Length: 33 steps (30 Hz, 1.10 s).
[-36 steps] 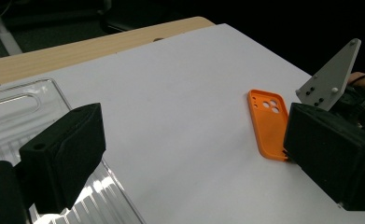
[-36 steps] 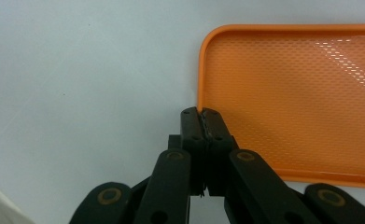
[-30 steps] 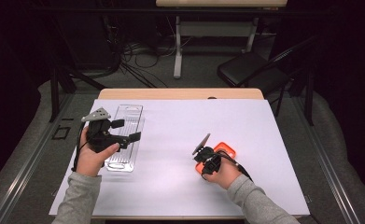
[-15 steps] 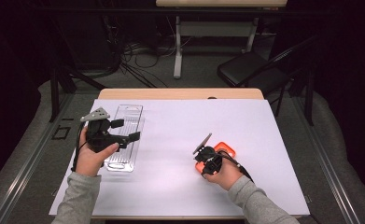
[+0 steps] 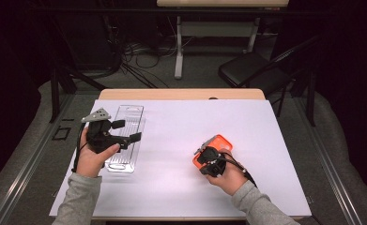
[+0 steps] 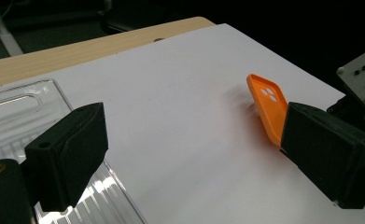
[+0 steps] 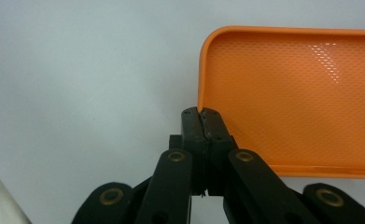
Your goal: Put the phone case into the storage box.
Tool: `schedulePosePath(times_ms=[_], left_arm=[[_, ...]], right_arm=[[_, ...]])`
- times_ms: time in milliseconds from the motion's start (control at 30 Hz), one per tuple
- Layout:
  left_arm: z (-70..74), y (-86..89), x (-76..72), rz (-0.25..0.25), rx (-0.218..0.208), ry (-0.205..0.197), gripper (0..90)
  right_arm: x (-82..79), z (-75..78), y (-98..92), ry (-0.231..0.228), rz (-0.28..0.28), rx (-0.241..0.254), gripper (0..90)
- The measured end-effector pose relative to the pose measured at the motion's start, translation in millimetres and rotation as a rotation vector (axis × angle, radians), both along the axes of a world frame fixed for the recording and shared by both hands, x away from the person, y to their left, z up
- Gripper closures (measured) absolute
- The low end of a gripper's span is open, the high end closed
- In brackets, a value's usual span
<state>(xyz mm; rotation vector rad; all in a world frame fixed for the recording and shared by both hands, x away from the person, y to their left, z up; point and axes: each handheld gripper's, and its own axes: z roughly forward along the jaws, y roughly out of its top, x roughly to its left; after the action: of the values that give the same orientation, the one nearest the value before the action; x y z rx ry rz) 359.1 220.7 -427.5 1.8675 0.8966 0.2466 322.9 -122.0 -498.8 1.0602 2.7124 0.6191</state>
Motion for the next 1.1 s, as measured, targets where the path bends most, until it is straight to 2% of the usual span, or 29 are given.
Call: schedulePosePath(times_ms=[100,167,300,367,467,533,667,800,967,1100], left_arm=[[-0.6,-0.2,0.3,-0.001,0.002,-0.001,7.7],[-0.8,-0.3,0.4,-0.002,0.004,0.001,7.8],[-1.1,-0.3,0.6,-0.002,0.002,0.002,8.1],[-1.3,-0.5,0.5,-0.001,0.003,0.003,8.2],[-1.5,-1.1,0.4,-0.002,0.000,0.002,8.3],[-1.5,-1.6,0.2,-0.002,-0.001,0.003,8.3],[-2.0,-2.7,0.0,-0.003,-0.007,0.006,9.4],[-3.4,-4.8,0.1,-0.009,-0.018,0.014,10.7],[-3.9,-7.6,-0.5,-0.019,-0.019,0.012,12.6],[-4.9,-8.8,-0.9,-0.023,-0.028,0.019,14.5]], right_arm=[[-3.6,2.2,-0.9,-0.071,0.024,0.005,90.0],[-4.9,3.3,-2.1,-0.103,0.042,0.031,90.0],[-8.2,6.1,-3.4,-0.143,0.069,0.044,90.0],[-9.3,7.0,-4.0,-0.171,0.097,0.047,90.0],[-10.0,7.4,-4.5,-0.191,0.138,0.039,90.0],[-10.2,7.0,-4.7,-0.207,0.176,0.019,90.0],[-12.6,4.9,-3.3,-0.273,0.236,-0.029,90.0],[-14.4,4.2,-1.0,-0.303,0.279,-0.051,89.9],[-18.4,4.7,2.6,-0.357,0.364,-0.107,90.0],[-23.4,6.0,6.1,-0.384,0.393,-0.123,89.9]])
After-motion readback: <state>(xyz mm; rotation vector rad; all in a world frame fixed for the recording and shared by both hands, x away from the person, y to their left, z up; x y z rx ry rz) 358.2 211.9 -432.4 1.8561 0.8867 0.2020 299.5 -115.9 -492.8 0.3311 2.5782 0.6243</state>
